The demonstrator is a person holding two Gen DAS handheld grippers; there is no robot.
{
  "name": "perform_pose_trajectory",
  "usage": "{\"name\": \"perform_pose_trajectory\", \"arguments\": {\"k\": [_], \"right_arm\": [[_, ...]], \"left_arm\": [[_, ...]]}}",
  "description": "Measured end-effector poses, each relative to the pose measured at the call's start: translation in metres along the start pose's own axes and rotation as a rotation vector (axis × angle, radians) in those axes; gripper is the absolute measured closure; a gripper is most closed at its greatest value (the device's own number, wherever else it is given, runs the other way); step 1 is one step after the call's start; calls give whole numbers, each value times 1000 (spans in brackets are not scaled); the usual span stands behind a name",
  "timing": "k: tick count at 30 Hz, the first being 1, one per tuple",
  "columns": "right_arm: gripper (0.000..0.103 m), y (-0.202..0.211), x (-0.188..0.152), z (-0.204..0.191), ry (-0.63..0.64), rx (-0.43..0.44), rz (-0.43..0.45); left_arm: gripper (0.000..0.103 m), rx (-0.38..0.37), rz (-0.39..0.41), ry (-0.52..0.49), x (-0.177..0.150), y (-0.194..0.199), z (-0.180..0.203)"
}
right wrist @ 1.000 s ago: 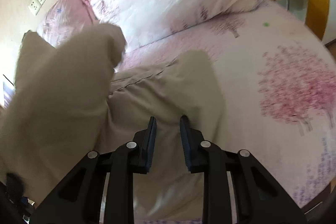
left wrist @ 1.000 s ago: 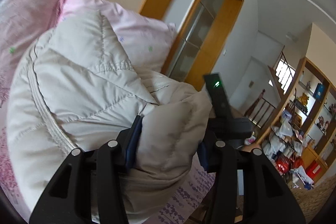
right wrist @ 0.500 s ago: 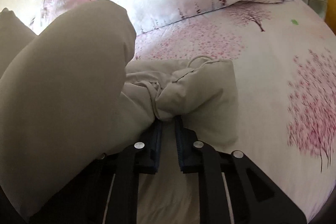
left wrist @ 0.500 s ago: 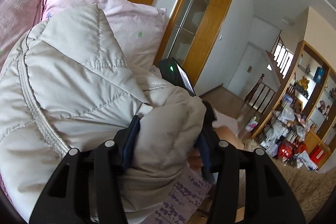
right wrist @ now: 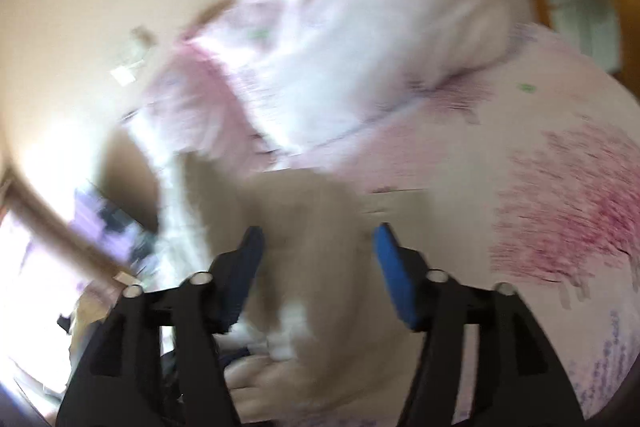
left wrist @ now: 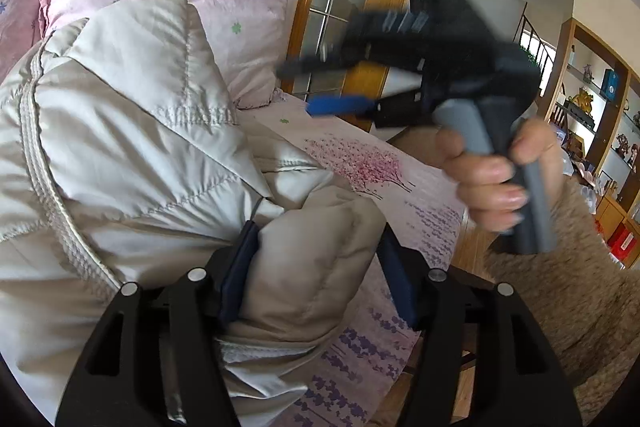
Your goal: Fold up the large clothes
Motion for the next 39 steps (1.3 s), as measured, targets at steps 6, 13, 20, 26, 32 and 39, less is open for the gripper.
{"name": "perform_pose_trajectory", "arguments": {"k": [6, 13, 20, 26, 32, 39], "right_arm": [[38, -35, -13, -31, 79, 51, -157], [39, -52, -29, -37, 102, 98, -268], [41, -54, -46, -29, 44, 195, -323], [85, -55, -50, -29, 79, 138, -286], [92, -42, -37, -45, 151, 85, -210], [92, -20, -28, -48, 178, 48, -135]], "left_arm": [[39, 32, -18, -69, -7, -14, 9], [36, 45, -41, -136, -9, -28, 22], [35, 42, -65, -184, -10, -43, 31], [35, 79, -50, -241, -2, -45, 42], [36, 54, -2, -203, 23, 17, 34], [21, 208, 116, 54, 77, 115, -75]]}}
Point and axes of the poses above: each gripper's, at about its wrist camera, not at the fingertips, and y roughly against the way its jaws point, z to its right, x to its top, the point moved 8 cm from there along -y, roughly the way its jaws point, and after that the axes turned 2 degrees about x, right-handed, at the moved point
